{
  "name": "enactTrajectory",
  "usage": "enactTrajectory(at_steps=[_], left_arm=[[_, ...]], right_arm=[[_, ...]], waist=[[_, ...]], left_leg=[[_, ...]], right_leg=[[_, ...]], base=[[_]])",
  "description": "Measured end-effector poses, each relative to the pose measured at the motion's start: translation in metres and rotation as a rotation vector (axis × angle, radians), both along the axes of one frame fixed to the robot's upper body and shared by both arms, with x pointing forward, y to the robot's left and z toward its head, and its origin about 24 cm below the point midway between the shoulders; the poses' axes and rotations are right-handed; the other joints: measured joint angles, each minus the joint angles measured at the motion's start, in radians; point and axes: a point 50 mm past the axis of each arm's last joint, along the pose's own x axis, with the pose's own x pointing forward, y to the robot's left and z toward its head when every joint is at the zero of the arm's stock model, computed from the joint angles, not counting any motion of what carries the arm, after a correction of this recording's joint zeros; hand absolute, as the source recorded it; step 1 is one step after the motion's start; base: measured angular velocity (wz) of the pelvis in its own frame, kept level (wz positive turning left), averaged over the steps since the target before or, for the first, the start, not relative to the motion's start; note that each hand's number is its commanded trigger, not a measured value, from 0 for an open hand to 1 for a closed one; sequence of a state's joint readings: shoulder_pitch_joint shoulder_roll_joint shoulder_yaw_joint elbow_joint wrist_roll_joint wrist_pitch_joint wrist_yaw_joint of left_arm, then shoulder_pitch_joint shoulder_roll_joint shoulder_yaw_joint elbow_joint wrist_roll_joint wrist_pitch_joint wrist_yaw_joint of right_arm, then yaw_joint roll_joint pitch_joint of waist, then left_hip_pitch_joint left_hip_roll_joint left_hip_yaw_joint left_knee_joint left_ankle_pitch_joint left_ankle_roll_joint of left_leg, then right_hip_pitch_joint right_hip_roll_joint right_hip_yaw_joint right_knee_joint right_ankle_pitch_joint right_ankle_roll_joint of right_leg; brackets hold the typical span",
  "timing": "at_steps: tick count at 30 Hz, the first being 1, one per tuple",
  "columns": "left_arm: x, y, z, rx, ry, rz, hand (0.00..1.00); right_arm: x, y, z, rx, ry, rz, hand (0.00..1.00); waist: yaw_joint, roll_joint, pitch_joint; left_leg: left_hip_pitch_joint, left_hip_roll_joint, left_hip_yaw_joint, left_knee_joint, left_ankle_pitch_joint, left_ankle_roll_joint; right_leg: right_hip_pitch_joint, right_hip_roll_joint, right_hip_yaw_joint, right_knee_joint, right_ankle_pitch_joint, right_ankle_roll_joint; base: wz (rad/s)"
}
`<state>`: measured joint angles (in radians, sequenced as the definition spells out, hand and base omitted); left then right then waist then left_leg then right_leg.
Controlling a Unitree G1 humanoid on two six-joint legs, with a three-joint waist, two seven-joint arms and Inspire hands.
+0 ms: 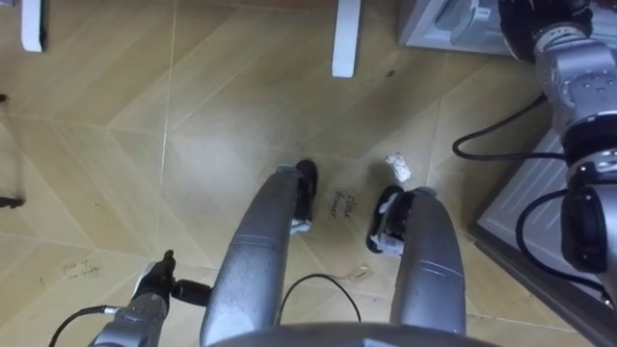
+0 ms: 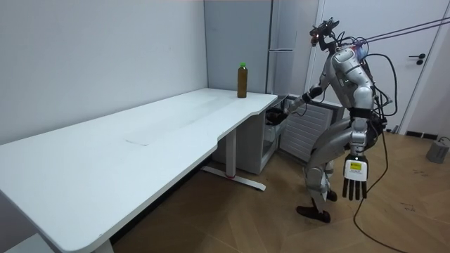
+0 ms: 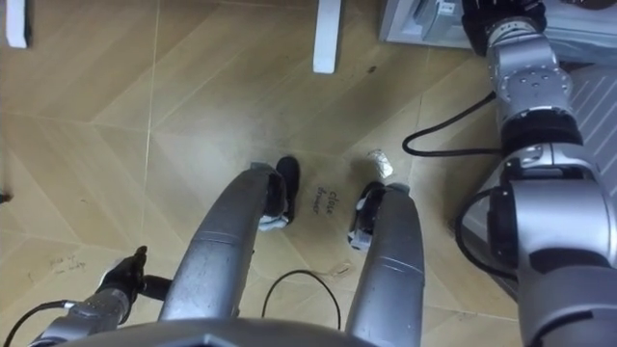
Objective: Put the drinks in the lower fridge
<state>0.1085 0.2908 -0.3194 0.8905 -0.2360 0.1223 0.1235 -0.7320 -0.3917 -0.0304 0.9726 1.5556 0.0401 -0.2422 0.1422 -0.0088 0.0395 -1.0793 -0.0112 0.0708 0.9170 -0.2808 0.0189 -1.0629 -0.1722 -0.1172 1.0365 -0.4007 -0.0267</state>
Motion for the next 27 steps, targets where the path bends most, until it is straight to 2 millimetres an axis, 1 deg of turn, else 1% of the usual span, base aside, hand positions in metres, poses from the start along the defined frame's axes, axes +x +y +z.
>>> enactTrajectory(at_steps=[4, 5, 7, 11, 12, 15, 17, 20, 24, 27], left_arm=[[-0.001, 0.0, 0.0, -0.004, 0.002, 0.009, 0.0], [-0.002, 0.0, -0.001, -0.004, 0.005, 0.014, 0.0], [-0.003, 0.0, -0.001, -0.012, 0.007, 0.03, 0.0], [-0.007, 0.001, -0.003, -0.014, 0.027, 0.053, 0.0], [-0.008, 0.001, -0.004, -0.008, 0.032, 0.057, 0.0], [-0.014, 0.002, -0.007, 0.009, 0.064, 0.076, 0.0], [-0.017, 0.004, -0.008, 0.017, 0.085, 0.09, 0.0], [-0.014, 0.006, -0.01, 0.03, 0.111, 0.097, 0.0], [-0.002, 0.003, -0.01, 0.021, 0.104, 0.097, 0.0], [0.005, 0.002, -0.009, 0.022, 0.094, 0.093, 0.0]], right_arm=[[-0.002, 0.0, -0.004, 0.009, 0.021, -0.001, 0.0], [-0.003, 0.001, -0.006, 0.007, 0.029, 0.003, 0.0], [-0.003, 0.001, -0.009, 0.024, 0.036, 0.005, 0.0], [-0.009, -0.003, -0.021, 0.045, 0.083, -0.013, 0.0], [-0.01, -0.003, -0.023, 0.041, 0.091, -0.013, 0.0], [-0.016, -0.006, -0.032, 0.042, 0.104, -0.017, 0.0], [-0.019, -0.009, -0.037, 0.053, 0.111, -0.027, 0.0], [-0.023, -0.012, -0.042, 0.073, 0.126, -0.048, 0.0], [-0.03, -0.017, -0.052, 0.097, 0.143, -0.076, 0.0], [-0.037, -0.02, -0.062, 0.106, 0.174, -0.088, 0.0]], waist=[[0.003, -0.001, 0.0004], [0.004, 0.0, 0.0004], [0.004, 0.0, 0.0004], [-0.003, -0.001, 0.0007], [-0.003, -0.004, 0.0024], [-0.008, -0.005, 0.0033], [-0.018, -0.013, 0.008], [-0.031, -0.022, 0.0136], [-0.037, -0.023, 0.0142], [-0.034, -0.025, 0.0154]], left_leg=[[0.028, 0.004, 0.0, -0.017, 0.0, 0.0], [0.037, 0.01, 0.0, -0.023, 0.0, 0.0], [0.051, 0.017, -0.002, -0.034, 0.0, 0.0], [0.11, 0.017, -0.004, -0.06, 0.0, 0.001], [0.132, 0.016, 0.0, -0.076, 0.0, 0.001], [0.187, 0.016, 0.009, -0.112, 0.002, 0.002], [0.219, 0.017, 0.011, -0.136, 0.005, 0.0], [0.253, 0.022, 0.009, -0.162, 0.007, -0.003], [0.281, 0.033, 0.01, -0.163, 0.007, -0.005], [0.317, 0.035, 0.014, -0.174, 0.006, -0.005]], right_leg=[[0.03, 0.007, -0.001, -0.024, 0.004, 0.005], [0.043, 0.016, -0.001, -0.039, 0.01, 0.007], [0.062, 0.021, -0.011, -0.062, 0.019, 0.004], [0.128, 0.023, -0.018, -0.095, 0.02, 0.008], [0.146, 0.024, -0.014, -0.106, 0.021, 0.011], [0.195, 0.024, -0.012, -0.138, 0.024, 0.013], [0.222, 0.032, -0.005, -0.16, 0.028, 0.016], [0.26, 0.041, -0.007, -0.193, 0.033, 0.015], [0.299, 0.049, -0.017, -0.225, 0.039, 0.012], [0.338, 0.05, -0.019, -0.242, 0.039, 0.012]], base=[[-0.04], [-0.14], [-0.11], [0.01], [0.0], [-0.06], [-0.06], [-0.05], [-0.04], [-0.01]])
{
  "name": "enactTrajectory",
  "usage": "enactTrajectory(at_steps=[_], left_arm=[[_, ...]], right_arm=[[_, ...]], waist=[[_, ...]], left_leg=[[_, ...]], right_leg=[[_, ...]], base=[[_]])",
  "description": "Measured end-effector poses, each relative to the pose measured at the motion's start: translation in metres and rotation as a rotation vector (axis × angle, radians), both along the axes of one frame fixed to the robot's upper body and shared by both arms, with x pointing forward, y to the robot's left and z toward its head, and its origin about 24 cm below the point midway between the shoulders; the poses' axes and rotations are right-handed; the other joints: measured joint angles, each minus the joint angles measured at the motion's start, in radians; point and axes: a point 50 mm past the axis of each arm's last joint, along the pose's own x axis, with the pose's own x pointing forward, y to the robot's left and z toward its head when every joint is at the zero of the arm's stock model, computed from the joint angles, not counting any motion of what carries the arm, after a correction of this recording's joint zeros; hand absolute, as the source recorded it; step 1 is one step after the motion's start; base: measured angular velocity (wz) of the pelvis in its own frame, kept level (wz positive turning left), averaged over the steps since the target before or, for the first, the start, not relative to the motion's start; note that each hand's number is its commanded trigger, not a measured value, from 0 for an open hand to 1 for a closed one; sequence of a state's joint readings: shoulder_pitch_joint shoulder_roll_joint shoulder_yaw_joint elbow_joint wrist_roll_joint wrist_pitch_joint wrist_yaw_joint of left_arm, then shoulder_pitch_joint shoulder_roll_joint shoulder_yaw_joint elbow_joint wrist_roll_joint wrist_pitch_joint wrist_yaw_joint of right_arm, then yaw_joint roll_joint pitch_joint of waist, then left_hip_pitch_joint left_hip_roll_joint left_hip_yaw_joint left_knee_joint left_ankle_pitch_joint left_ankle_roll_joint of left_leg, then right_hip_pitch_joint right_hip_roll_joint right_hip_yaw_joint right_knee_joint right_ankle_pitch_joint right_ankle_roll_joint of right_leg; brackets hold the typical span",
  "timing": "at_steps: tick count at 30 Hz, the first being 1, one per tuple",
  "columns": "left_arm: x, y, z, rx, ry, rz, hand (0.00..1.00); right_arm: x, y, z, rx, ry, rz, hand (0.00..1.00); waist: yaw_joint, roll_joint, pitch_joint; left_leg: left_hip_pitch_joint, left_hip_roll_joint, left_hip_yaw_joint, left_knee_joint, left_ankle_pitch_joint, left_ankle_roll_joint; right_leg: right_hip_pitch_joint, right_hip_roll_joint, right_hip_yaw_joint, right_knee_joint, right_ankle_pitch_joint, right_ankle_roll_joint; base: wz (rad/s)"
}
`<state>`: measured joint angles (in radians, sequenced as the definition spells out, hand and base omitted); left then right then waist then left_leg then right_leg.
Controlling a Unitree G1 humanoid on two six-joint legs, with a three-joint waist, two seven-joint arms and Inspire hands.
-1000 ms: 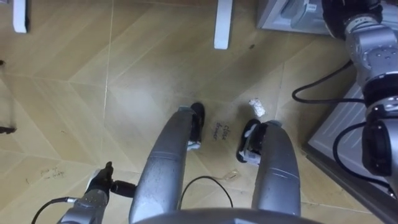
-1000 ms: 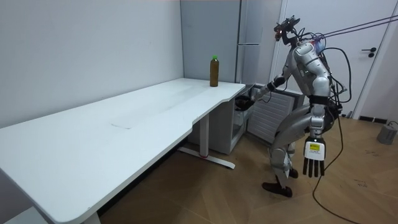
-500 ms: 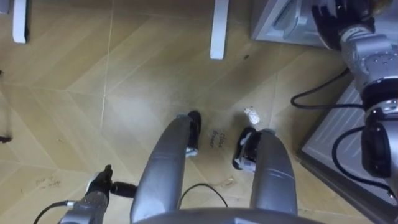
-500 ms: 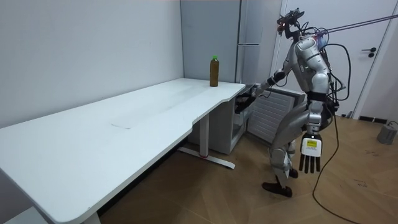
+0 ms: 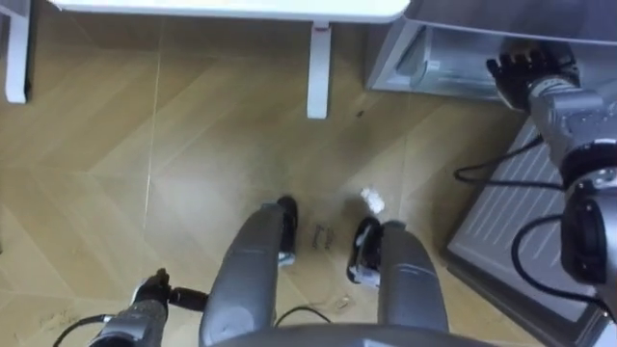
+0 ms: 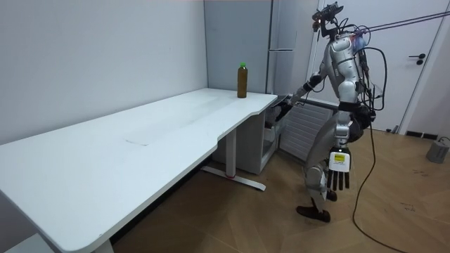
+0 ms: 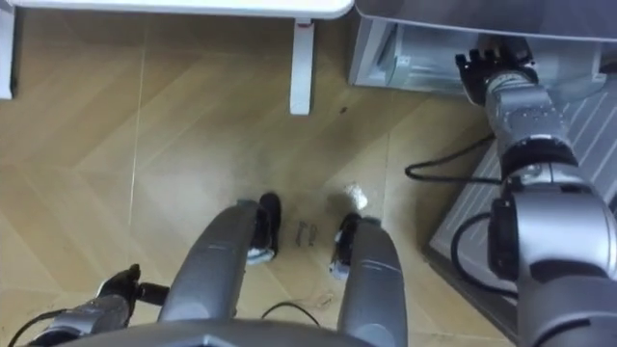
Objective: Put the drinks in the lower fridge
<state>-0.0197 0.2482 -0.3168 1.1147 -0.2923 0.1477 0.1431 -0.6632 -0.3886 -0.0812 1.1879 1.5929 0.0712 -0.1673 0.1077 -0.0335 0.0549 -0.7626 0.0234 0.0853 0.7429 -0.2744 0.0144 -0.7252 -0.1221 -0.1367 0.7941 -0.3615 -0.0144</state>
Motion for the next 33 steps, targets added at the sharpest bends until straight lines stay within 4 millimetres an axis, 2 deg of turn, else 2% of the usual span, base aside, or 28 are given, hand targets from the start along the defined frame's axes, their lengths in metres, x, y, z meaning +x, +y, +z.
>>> enactTrajectory(at_steps=[14, 18, 23, 25, 26, 28, 30, 33], left_arm=[[0.011, 0.003, 0.002, -0.018, -0.008, 0.039, 0.0], [0.017, 0.006, 0.004, -0.038, -0.032, 0.076, 0.0], [0.012, 0.013, 0.004, -0.035, -0.027, 0.137, 0.0], [0.011, 0.014, 0.004, -0.038, -0.036, 0.159, 0.0], [0.005, 0.017, 0.003, -0.037, -0.043, 0.188, 0.0], [-0.011, 0.022, 0.001, -0.022, -0.033, 0.222, 0.0], [-0.039, 0.027, -0.002, 0.026, 0.027, 0.218, 0.0], [-0.061, 0.03, -0.004, 0.068, 0.088, 0.181, 0.0]], right_arm=[[-0.024, -0.006, -0.028, 0.053, 0.114, -0.039, 0.0], [-0.033, -0.011, -0.036, 0.046, 0.123, -0.047, 0.0], [-0.044, -0.019, -0.042, 0.024, 0.131, -0.062, 0.0], [-0.053, -0.025, -0.047, 0.008, 0.132, -0.067, 0.0], [-0.063, -0.028, -0.053, 0.007, 0.147, -0.078, 0.0], [-0.08, -0.033, -0.065, 0.002, 0.172, -0.097, 0.0], [-0.107, -0.036, -0.083, -0.003, 0.238, -0.126, 0.0], [-0.127, -0.037, -0.095, 0.013, 0.276, -0.168, 0.0]], waist=[[0.002, -0.001, 0.0035], [-0.006, 0.002, 0.0021], [-0.024, 0.005, -0.0017], [-0.025, 0.008, -0.0048], [-0.024, 0.006, -0.0092], [-0.023, 0.004, -0.0221], [-0.022, 0.002, -0.0407], [-0.035, -0.003, -0.0423]], left_leg=[[0.143, 0.006, 0.01, -0.079, 0.0, 0.0], [0.176, 0.003, 0.008, -0.098, 0.0, 0.001], [0.233, 0.002, 0.024, -0.129, 0.0, 0.001], [0.26, 0.002, 0.026, -0.144, 0.001, 0.0], [0.289, 0.002, 0.027, -0.162, 0.002, -0.002], [0.337, 0.001, 0.031, -0.2, 0.005, -0.007], [0.409, 0.001, 0.031, -0.248, 0.009, -0.012], [0.466, 0.0, 0.018, -0.279, 0.011, -0.014]], right_leg=[[0.145, 0.02, 0.014, -0.091, 0.02, 0.015], [0.18, 0.018, 0.003, -0.115, 0.024, 0.018], [0.225, 0.017, 0.013, -0.138, 0.026, 0.018], [0.251, 0.019, 0.012, -0.154, 0.029, 0.017], [0.277, 0.02, 0.012, -0.17, 0.031, 0.016], [0.323, 0.025, 0.013, -0.209, 0.036, 0.018], [0.4, 0.033, 0.009, -0.267, 0.045, 0.02], [0.469, 0.035, -0.008, -0.313, 0.047, 0.021]], base=[[-0.04], [0.02], [-0.07], [-0.08], [-0.05], [-0.07], [-0.04], [0.1]])
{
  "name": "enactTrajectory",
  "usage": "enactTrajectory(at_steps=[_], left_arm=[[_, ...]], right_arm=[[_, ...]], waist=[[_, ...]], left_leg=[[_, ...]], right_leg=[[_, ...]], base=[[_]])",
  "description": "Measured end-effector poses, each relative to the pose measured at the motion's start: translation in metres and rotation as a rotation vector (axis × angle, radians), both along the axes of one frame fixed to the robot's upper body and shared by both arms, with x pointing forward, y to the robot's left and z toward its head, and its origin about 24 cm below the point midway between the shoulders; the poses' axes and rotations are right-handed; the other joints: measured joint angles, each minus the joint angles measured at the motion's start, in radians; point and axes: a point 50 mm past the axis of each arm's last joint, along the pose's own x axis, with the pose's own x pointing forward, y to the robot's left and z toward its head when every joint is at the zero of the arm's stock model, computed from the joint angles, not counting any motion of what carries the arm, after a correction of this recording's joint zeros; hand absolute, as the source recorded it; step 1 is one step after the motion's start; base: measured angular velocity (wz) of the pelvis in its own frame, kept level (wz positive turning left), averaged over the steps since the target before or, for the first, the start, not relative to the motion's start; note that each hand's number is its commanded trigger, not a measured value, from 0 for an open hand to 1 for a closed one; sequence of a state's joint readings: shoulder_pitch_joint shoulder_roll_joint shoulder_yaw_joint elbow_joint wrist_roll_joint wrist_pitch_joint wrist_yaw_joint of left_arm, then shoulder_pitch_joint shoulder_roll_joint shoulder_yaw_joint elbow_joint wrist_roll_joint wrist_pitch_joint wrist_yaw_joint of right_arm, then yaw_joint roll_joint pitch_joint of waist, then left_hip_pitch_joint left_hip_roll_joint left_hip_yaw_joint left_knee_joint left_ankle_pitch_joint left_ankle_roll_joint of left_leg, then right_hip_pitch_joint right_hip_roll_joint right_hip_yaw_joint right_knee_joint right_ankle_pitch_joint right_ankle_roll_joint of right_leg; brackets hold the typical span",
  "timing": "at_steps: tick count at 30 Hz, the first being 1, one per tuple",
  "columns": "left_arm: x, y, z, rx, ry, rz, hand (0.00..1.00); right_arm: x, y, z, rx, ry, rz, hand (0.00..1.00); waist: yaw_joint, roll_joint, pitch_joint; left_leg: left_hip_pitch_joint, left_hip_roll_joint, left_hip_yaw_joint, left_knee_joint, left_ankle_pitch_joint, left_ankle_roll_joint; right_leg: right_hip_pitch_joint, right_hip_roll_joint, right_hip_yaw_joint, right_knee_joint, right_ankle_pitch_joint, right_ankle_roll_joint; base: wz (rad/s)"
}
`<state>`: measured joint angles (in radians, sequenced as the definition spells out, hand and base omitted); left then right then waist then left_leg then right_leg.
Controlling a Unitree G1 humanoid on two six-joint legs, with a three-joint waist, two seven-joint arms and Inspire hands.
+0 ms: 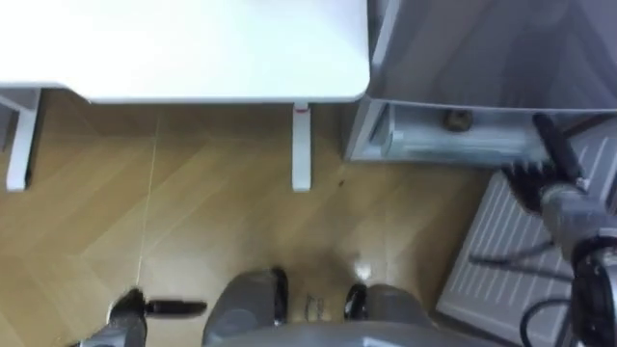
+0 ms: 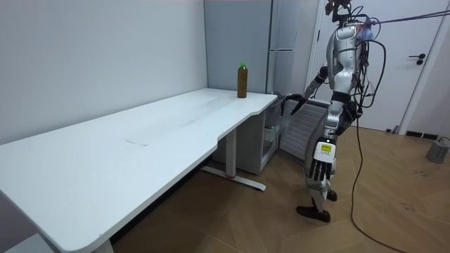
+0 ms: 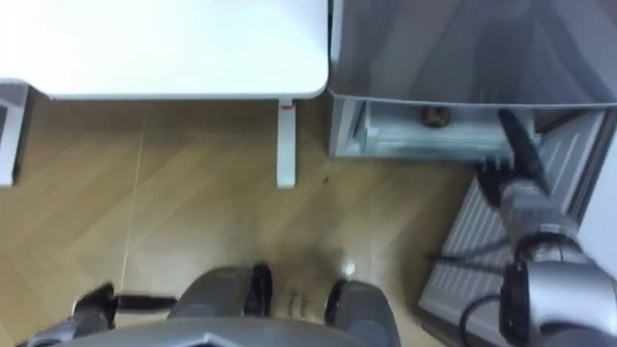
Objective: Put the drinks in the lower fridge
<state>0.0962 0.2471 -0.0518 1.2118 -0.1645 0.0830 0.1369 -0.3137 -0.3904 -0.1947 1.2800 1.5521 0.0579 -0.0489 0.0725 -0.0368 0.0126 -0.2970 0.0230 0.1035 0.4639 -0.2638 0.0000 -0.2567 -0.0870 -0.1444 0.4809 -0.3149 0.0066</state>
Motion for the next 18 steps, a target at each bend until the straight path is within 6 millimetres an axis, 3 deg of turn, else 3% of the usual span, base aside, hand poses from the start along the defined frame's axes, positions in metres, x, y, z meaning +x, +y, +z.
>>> enactTrajectory(at_steps=[7, 9, 14, 18], left_arm=[[-0.02, 0.005, 0.001, 0.036, 0.05, -0.032, 0.0], [-0.021, 0.005, 0.001, 0.039, 0.05, -0.034, 0.0], [-0.029, 0.0, 0.0, 0.057, 0.07, -0.048, 0.0], [-0.028, -0.007, -0.002, 0.06, 0.072, -0.084, 0.0]], right_arm=[[-0.03, 0.002, -0.015, -0.002, 0.018, 0.001, 0.0], [-0.049, 0.01, -0.028, -0.005, 0.075, 0.049, 0.0], [-0.092, 0.029, -0.05, 0.023, 0.184, 0.106, 0.0], [-0.122, 0.046, -0.063, 0.023, 0.279, 0.237, 0.0]], waist=[[-0.018, -0.011, -0.006], [-0.026, -0.024, -0.0129], [-0.047, -0.024, -0.0114], [-0.044, -0.017, -0.011]], left_leg=[[0.096, 0.006, -0.001, -0.051, 0.002, -0.003], [0.13, 0.003, -0.003, -0.07, 0.002, -0.003], [0.221, 0.001, -0.002, -0.115, 0.002, -0.003], [0.244, 0.004, 0.005, -0.134, 0.001, -0.003]], right_leg=[[0.132, 0.019, -0.015, -0.126, 0.035, 0.01], [0.175, 0.02, -0.023, -0.157, 0.042, 0.013], [0.271, 0.023, -0.028, -0.211, 0.059, 0.016], [0.278, 0.026, -0.019, -0.207, 0.061, 0.014]], base=[[0.05], [0.08], [-0.01], [-0.09]])
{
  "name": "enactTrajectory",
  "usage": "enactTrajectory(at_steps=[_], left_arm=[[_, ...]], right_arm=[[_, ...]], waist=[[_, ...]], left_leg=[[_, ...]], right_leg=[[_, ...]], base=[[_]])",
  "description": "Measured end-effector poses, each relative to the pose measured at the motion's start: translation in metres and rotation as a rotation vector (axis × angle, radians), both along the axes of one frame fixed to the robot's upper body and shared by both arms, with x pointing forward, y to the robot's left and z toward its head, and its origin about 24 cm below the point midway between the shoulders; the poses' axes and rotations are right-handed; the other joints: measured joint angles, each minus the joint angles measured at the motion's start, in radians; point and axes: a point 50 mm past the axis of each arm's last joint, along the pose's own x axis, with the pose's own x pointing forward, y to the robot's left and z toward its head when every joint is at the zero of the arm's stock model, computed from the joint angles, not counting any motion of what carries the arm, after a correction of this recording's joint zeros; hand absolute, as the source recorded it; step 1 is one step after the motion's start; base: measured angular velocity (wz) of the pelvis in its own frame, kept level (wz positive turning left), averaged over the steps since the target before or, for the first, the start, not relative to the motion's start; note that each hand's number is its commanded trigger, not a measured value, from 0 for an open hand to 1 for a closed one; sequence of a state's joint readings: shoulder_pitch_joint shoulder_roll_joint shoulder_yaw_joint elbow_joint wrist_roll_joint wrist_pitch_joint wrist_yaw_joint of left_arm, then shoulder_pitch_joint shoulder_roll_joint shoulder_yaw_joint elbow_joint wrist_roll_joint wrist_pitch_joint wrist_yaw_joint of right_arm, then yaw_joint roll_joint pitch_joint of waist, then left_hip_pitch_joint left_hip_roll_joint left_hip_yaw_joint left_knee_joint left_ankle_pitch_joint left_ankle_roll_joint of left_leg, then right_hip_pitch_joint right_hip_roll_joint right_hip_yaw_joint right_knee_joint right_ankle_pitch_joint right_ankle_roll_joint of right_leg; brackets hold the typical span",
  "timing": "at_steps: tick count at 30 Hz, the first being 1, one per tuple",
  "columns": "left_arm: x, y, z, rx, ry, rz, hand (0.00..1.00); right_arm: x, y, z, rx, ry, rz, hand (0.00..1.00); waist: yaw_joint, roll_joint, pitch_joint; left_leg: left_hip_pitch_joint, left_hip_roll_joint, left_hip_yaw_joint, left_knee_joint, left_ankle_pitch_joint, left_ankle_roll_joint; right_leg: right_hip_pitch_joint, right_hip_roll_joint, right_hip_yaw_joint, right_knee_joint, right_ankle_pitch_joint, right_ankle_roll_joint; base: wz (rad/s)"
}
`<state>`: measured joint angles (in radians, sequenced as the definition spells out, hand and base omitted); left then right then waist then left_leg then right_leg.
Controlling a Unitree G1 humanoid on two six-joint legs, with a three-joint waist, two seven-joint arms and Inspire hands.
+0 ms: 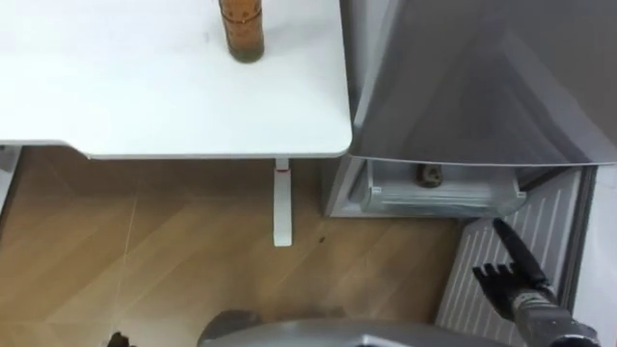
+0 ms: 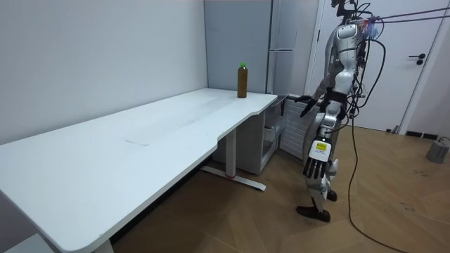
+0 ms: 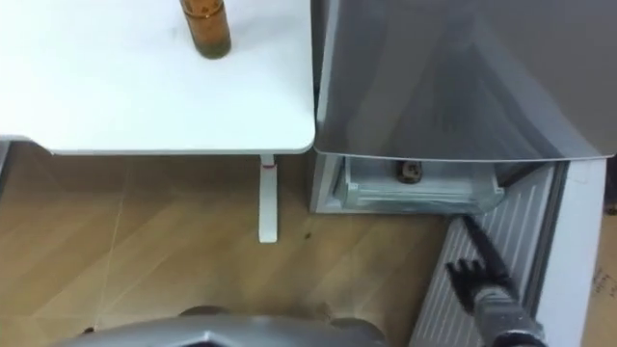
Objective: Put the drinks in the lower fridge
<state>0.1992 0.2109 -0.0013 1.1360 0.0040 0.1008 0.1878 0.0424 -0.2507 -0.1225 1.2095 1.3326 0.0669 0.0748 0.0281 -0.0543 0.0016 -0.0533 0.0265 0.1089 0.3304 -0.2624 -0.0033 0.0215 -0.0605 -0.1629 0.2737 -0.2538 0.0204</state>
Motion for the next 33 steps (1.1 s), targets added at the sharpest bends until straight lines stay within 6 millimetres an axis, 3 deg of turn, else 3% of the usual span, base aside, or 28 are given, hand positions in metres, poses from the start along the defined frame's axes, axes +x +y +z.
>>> enactTrajectory(at_steps=[5, 6, 14, 16, 17, 19, 20, 24, 27, 33], left_arm=[[-0.002, -0.005, -0.001, -0.003, -0.002, 0.005, 0.0], [-0.001, -0.006, -0.001, 0.003, -0.004, 0.004, 0.0], [-0.002, -0.006, -0.001, 0.025, -0.021, 0.068, 0.0], [-0.008, -0.005, -0.001, 0.031, -0.012, 0.094, 0.0], [-0.009, -0.003, 0.0, 0.035, -0.015, 0.112, 0.0], [-0.01, -0.001, 0.0, 0.04, -0.022, 0.146, 0.0], [-0.01, 0.0, 0.0, 0.043, -0.024, 0.154, 0.0], [-0.01, -0.001, 0.0, 0.047, -0.008, 0.127, 0.0], [-0.014, -0.005, -0.001, 0.038, 0.03, 0.096, 0.0], [-0.008, -0.017, -0.005, -0.014, 0.049, 0.057, 0.0]], right_arm=[[-0.025, 0.017, -0.01, 0.026, 0.093, 0.07, 0.0], [-0.025, 0.02, -0.011, 0.033, 0.089, 0.073, 0.0], [-0.033, 0.028, -0.015, 0.058, 0.118, 0.156, 0.0], [-0.041, 0.028, -0.016, 0.051, 0.165, 0.205, 0.0], [-0.046, 0.028, -0.017, 0.038, 0.201, 0.269, 0.0], [-0.054, 0.029, -0.017, 0.022, 0.249, 0.359, 0.0], [-0.057, 0.029, -0.018, 0.005, 0.286, 0.45, 0.0], [-0.065, 0.032, -0.019, -0.045, 0.419, 0.782, 0.0], [-0.062, 0.031, -0.019, -0.087, 0.462, 0.897, 0.0], [-0.057, 0.031, -0.019, -0.118, 0.475, 0.939, 0.0]], waist=[[-0.009, 0.003, 0.0035], [-0.009, 0.005, 0.0001], [-0.019, 0.01, -0.0031], [-0.022, 0.005, -0.0001], [-0.022, 0.01, -0.0027], [-0.025, 0.005, 0.0007], [-0.028, 0.013, -0.0026], [-0.023, 0.021, 0.0017], [-0.022, 0.026, 0.0045], [-0.028, 0.029, 0.0042]], left_leg=[[0.047, -0.001, 0.001, -0.022, 0.002, -0.002], [0.048, -0.001, 0.001, -0.022, 0.002, -0.002], [0.064, -0.002, 0.008, -0.03, 0.003, -0.001], [0.08, -0.002, 0.009, -0.042, 0.003, -0.001], [0.09, -0.002, 0.009, -0.043, 0.002, -0.002], [0.101, -0.002, 0.008, -0.05, 0.002, -0.002], [0.103, -0.002, 0.009, -0.055, 0.001, -0.003], [0.118, -0.001, 0.016, -0.065, 0.001, -0.003], [0.135, 0.0, 0.029, -0.082, 0.001, -0.003], [0.128, 0.001, 0.019, -0.068, 0.0, -0.004]], right_leg=[[0.047, 0.001, 0.0, -0.024, 0.001, -0.001], [0.051, 0.002, 0.0, -0.033, 0.003, 0.0], [0.072, 0.008, 0.015, -0.071, 0.019, 0.004], [0.089, 0.009, 0.017, -0.081, 0.024, 0.005], [0.102, 0.01, 0.016, -0.089, 0.025, 0.005], [0.113, 0.01, 0.009, -0.088, 0.025, 0.005], [0.116, 0.01, 0.009, -0.088, 0.025, 0.005], [0.121, 0.011, 0.019, -0.087, 0.025, 0.005], [0.127, 0.012, 0.035, -0.088, 0.026, 0.004], [0.131, 0.013, 0.025, -0.086, 0.026, 0.004]], base=[[-0.01], [0.0], [-0.02], [-0.02], [0.0], [0.0], [0.0], [-0.06], [-0.16], [0.04]])
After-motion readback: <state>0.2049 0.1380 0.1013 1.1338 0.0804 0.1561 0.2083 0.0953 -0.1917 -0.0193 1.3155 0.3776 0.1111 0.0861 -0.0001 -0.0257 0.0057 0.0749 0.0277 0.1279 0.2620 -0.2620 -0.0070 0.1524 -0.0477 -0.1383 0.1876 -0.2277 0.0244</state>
